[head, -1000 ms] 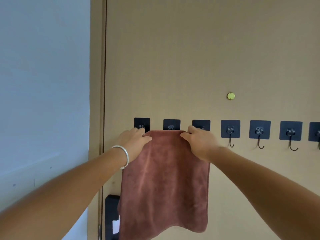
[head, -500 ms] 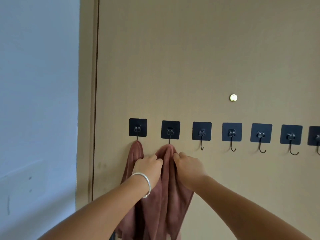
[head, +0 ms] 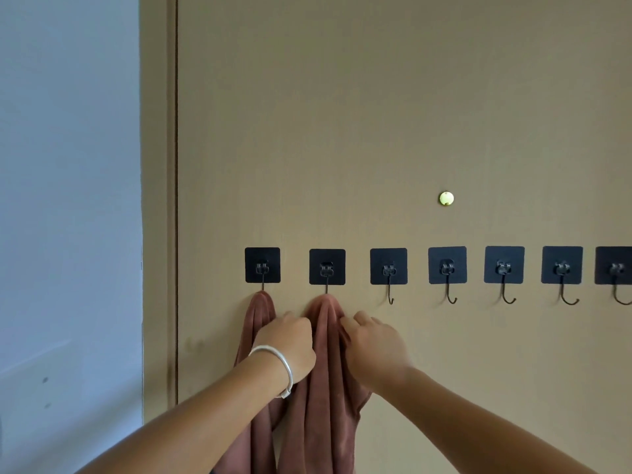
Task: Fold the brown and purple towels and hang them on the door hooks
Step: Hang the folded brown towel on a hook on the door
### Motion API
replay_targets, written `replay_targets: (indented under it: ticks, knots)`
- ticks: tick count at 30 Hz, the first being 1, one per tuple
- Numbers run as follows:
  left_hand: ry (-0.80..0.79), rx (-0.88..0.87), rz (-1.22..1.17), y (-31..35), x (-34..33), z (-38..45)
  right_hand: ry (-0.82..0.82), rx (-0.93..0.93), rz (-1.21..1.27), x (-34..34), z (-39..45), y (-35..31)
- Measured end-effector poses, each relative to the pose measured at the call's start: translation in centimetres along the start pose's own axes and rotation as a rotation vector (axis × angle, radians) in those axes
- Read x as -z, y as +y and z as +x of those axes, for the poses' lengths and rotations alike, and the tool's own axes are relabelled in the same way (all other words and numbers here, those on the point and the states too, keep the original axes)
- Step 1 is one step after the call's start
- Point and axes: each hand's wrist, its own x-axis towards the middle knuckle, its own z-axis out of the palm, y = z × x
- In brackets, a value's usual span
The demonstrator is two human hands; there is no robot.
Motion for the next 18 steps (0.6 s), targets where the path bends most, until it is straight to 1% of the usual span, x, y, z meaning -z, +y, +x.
replay_targets:
  ticks: [1,3,4,5,6,8,10,11,13,15,17,18]
  knots:
    - [-0.021,-0.013,-0.005,0.1,0.1,0.1,-0.04,0.01,0.017,-0.1,-0.1,0.0]
    - [-0.161,-0.016,-0.006,0.6,0.0,0.2,-0.13,0.035,0.041,-0.3,-0.4,-0.2]
    - [-0.212,0.0,0.006,0.7,0.0,0.2,-0.148,0.045,0.043,-0.2,-0.6,-0.1]
    - [-0.208,0.016,0.037,0.9,0.3,0.3,-0.136,0.055,0.039,0.0,-0.8,0.1]
    - [-0.154,0.025,0.094,1.1,0.9,0.3,-0.115,0.064,0.023,0.5,-0.9,0.5]
    - [0.05,0.01,0.224,1.9,2.7,0.6,-0.041,0.085,-0.008,1.9,-1.2,1.6]
    - [0.239,-0.049,0.257,3.3,4.4,1.1,0.077,0.087,-0.001,3.7,-1.5,3.0]
    - [0.305,-0.096,0.247,4.4,5.1,1.4,0.139,0.082,-0.003,4.6,-1.6,3.8]
    - [0.36,-0.187,0.222,6.6,5.6,2.1,0.231,0.038,-0.05,6.3,-1.8,5.8]
    - [0.365,-0.253,0.171,8.9,4.9,3.0,0.287,-0.055,-0.119,7.9,-2.5,8.5]
    - [0.366,-0.316,0.132,11.2,3.5,3.9,0.31,-0.131,-0.178,9.5,-3.9,11.5]
    - [0.37,-0.351,0.119,12.4,2.7,4.3,0.291,-0.168,-0.216,10.2,-4.8,13.0]
